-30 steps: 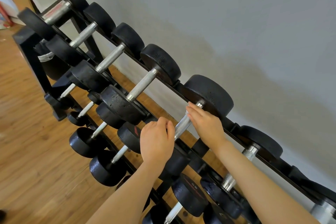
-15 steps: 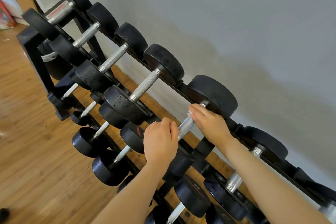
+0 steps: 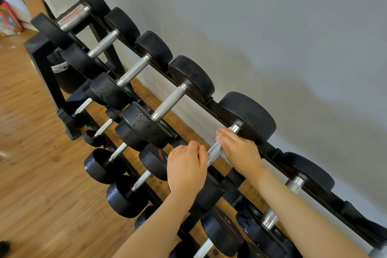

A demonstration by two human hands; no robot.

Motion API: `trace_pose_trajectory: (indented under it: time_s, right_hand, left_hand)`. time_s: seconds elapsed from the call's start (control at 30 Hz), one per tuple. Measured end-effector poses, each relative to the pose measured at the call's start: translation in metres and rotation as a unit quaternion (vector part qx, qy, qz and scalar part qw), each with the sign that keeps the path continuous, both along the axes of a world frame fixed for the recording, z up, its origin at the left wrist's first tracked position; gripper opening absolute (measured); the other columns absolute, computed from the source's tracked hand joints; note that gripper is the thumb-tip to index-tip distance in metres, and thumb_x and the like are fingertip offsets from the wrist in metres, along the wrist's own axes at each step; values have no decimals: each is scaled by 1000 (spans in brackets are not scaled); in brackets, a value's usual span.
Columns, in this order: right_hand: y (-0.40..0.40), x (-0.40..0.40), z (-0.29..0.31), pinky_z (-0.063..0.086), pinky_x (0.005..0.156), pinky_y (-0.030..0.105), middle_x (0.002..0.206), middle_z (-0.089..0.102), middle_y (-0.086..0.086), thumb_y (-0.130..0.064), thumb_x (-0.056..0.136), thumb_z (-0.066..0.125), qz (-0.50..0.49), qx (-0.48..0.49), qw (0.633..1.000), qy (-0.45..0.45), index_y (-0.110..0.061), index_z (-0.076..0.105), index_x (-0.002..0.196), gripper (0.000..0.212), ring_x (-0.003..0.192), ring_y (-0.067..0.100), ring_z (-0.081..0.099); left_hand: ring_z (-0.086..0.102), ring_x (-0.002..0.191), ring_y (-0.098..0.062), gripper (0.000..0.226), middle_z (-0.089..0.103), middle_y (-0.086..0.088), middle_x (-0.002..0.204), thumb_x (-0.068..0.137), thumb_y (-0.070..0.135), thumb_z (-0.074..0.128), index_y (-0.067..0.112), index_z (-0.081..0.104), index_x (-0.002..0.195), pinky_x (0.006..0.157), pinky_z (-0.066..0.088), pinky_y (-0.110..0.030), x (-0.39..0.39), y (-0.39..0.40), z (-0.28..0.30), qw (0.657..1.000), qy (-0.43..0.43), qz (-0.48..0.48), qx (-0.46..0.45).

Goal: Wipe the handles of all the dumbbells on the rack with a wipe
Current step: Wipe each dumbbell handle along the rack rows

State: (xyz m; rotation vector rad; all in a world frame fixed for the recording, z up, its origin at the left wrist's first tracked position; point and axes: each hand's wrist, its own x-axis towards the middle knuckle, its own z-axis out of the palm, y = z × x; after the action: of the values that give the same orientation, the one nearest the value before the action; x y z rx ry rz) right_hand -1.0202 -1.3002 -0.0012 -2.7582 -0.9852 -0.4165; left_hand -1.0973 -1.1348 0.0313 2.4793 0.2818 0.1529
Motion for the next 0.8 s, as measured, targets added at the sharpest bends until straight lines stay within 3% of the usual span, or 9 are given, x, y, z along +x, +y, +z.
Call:
trace_pose_trajectory:
  time_s: [0.1,0.17,0.3,0.4,0.47,0.6,0.67,0.73,0.8]
  right_hand:
    - [0,-5,-4,60,57,28,118,66,3,-18,85,69,40,0,997,62,-9,63,120,36,72,15,71]
    - [-2,1,4,60,58,30,118,66,4,-22,89,61,38,3,997,69,-10,63,120,34,80,16,71]
    - [1,0,7,61,62,33,116,67,6,-18,88,62,4,37,999,34,-6,65,117,32,92,18,70]
    - [13,-19,-9,60,65,29,126,62,1,-20,92,59,18,12,997,77,-11,59,126,35,81,15,71]
    - [16,-26,-17,58,56,29,125,63,-4,-23,94,52,20,29,995,94,-14,61,124,33,68,13,69]
    - [15,-22,-6,59,55,30,121,66,-2,-33,96,34,-12,49,995,80,-13,64,120,43,66,14,70]
    - [16,-22,-5,59,56,26,119,67,0,-32,96,39,-32,65,996,49,-11,66,117,40,69,13,71]
    - [19,-27,-10,59,57,26,121,66,0,-22,90,59,-35,72,996,40,-10,65,118,31,71,13,71]
    - [21,-34,-18,59,56,29,124,65,0,-12,80,75,-19,75,995,62,-11,63,122,43,70,14,71]
  left_hand:
    - [50,68,-7,43,56,10,71,97,41,26,23,63,89,69,40,-27,0,0,0,1000,-5,2,0]
    - [50,68,-7,46,56,10,72,95,44,22,23,63,90,69,40,-27,-1,0,0,1000,-1,1,0]
    - [49,67,-8,45,55,10,70,93,44,20,23,60,87,67,35,-26,-1,-1,1,1000,1,0,-3]
    - [48,65,-8,41,53,9,67,97,40,25,22,58,82,67,35,-28,-1,0,0,1000,-6,5,-5]
    - [48,63,-7,38,52,8,64,99,38,29,21,58,80,65,38,-29,0,0,-2,1000,-16,6,-3]
    - [48,62,-8,36,52,8,64,100,35,31,21,58,80,64,39,-29,0,-1,-3,1000,-11,4,-4]
    - [48,63,-9,36,53,7,65,100,34,32,21,59,81,64,40,-30,0,-1,-2,1000,-8,6,-7]
    - [48,62,-9,34,53,7,64,101,32,34,20,58,80,64,40,-30,0,-1,-2,1000,-10,8,-8]
    - [48,62,-8,34,52,7,64,102,31,36,20,58,79,64,39,-30,0,-1,-2,1000,-13,8,-3]
